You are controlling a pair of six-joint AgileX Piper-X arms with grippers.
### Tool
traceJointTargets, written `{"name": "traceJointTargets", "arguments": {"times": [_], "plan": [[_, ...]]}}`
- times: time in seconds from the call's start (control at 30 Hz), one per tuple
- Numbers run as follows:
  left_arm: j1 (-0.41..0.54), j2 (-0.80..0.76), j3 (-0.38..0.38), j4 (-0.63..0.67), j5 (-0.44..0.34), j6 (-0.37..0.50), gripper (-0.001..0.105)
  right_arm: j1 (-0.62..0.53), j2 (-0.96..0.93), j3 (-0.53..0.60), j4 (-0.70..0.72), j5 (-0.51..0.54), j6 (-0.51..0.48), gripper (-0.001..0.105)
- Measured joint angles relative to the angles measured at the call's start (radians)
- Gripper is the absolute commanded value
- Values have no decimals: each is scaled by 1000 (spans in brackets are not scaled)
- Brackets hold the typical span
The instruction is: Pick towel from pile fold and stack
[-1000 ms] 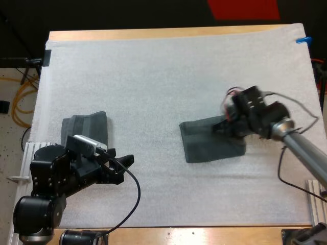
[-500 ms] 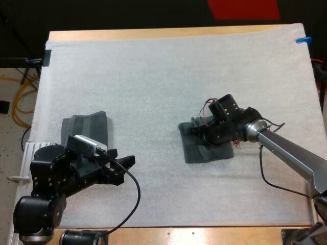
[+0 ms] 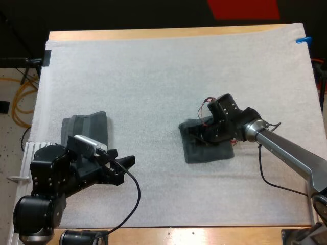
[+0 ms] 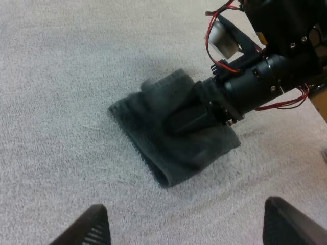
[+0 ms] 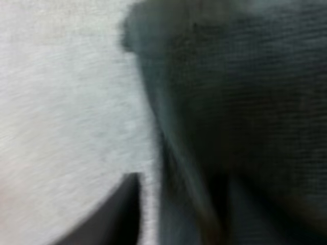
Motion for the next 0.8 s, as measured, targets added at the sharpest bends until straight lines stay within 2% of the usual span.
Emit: {"name": "traceJointTargets", "arguments": {"times": [0.1,0.5,0.7,0.8], "plan": [[0,0,0,0,0,0,61,3,-14,0,-19,-53,-5,62],[0,0,0,0,0,0,61,12,-73,0,-8,-73,12,62],[0,0,0,0,0,0,61,87,-44,0,-5,-73,23,62],[0,0,0,0,0,0,60,122,-18,0,-2,-35,56,62]]}}
